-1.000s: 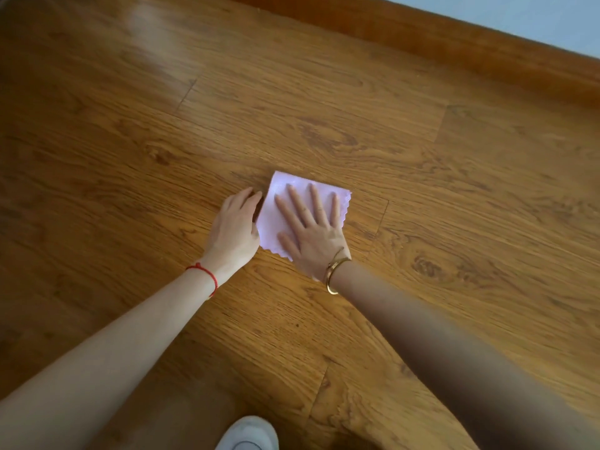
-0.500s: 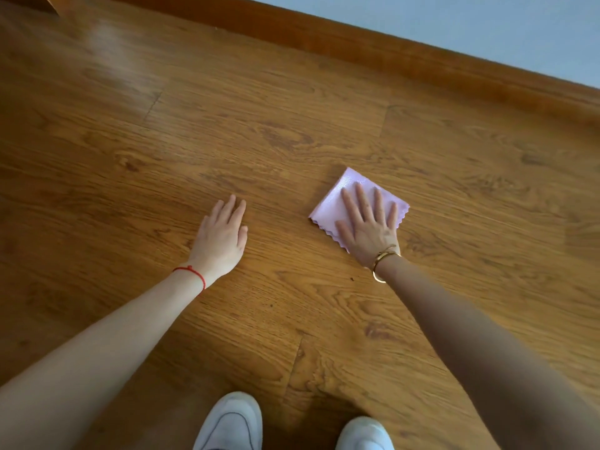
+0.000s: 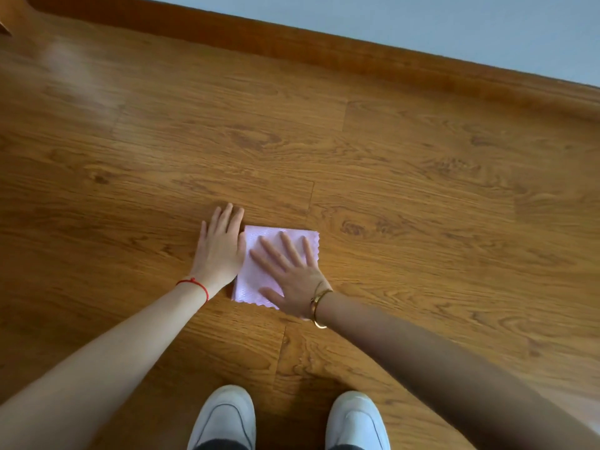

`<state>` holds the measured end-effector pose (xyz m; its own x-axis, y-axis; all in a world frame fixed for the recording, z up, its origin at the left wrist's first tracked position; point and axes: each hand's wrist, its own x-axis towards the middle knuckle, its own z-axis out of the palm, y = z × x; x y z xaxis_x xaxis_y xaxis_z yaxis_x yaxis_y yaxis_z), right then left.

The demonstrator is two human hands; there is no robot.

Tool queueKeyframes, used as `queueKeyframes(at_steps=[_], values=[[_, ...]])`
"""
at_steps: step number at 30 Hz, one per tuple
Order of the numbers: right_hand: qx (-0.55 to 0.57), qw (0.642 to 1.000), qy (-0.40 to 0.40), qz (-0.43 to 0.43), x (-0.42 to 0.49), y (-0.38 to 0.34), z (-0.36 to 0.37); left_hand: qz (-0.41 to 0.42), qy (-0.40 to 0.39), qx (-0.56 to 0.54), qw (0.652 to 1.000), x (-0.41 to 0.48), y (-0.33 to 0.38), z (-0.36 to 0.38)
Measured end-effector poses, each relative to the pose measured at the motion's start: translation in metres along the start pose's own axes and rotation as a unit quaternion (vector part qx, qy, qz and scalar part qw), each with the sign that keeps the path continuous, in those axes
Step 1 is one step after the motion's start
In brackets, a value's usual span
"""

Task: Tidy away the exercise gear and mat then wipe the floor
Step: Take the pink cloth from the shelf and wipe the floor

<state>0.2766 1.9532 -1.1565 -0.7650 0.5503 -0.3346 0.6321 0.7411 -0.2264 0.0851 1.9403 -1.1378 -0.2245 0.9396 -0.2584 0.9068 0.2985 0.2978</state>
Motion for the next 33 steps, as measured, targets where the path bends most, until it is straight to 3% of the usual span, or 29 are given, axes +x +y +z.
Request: queueKeyframes(at_steps=[5, 10, 15, 17, 20, 24, 28, 33], values=[[-0.014, 0.999, 0.020, 0.025, -0.005, 0.018, 0.001, 0.032, 0.013, -0.029, 0.999, 0.002, 0.018, 0.003], [0.025, 0.980, 0.036, 0.196, -0.013, 0.082, -0.023, 0.070, 0.005, -0.027, 0.997, 0.003, 0.027, 0.003], [0.099, 0.925, 0.046, 0.363, -0.038, 0.128, -0.027, 0.085, -0.011, -0.013, 0.996, 0.000, 0.029, 0.006], [0.111, 0.913, 0.051, 0.389, -0.047, 0.132, -0.025, 0.087, -0.015, -0.007, 0.996, -0.002, 0.028, 0.007], [0.088, 0.933, 0.063, 0.343, -0.053, 0.122, -0.021, 0.087, -0.019, -0.006, 0.996, -0.004, 0.028, 0.005], [0.032, 0.979, 0.051, 0.193, -0.047, 0.089, -0.015, 0.092, -0.017, -0.002, 0.996, -0.008, 0.031, 0.002], [0.012, 0.997, 0.033, 0.065, -0.037, 0.043, -0.002, 0.092, -0.013, -0.017, 0.996, -0.012, 0.038, 0.001], [-0.002, 0.998, 0.047, 0.052, -0.033, 0.033, 0.008, 0.091, -0.017, -0.023, 0.995, -0.016, 0.043, 0.005]])
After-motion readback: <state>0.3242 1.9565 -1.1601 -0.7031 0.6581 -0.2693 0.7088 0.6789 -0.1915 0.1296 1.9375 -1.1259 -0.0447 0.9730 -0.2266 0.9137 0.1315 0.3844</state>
